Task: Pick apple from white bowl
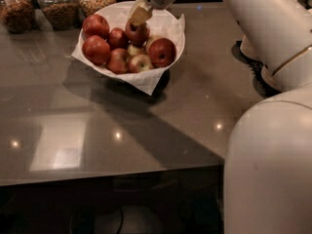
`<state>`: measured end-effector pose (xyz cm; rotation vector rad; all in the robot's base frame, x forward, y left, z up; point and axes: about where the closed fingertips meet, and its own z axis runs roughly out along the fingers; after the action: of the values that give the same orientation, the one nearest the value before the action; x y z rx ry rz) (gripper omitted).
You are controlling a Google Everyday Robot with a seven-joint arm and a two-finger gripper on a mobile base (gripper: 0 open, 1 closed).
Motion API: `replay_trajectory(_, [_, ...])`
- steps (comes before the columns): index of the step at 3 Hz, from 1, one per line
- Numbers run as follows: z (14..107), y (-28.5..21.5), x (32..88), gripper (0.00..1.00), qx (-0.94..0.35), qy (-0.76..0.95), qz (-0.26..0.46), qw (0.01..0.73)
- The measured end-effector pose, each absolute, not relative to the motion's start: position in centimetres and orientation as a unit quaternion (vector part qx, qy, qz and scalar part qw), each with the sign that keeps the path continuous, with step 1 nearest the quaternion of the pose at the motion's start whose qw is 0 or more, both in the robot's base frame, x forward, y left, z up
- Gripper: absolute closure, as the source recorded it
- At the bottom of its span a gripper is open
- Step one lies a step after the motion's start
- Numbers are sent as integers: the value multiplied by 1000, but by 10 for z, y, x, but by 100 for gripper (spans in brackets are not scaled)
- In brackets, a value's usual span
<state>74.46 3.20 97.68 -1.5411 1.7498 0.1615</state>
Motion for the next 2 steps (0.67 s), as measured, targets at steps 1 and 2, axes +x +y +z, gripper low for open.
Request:
replay_trajectory(1, [980, 32, 744, 68, -607, 689, 64, 390])
replay_trajectory(2, [981, 32, 744, 45, -608, 690, 66, 388])
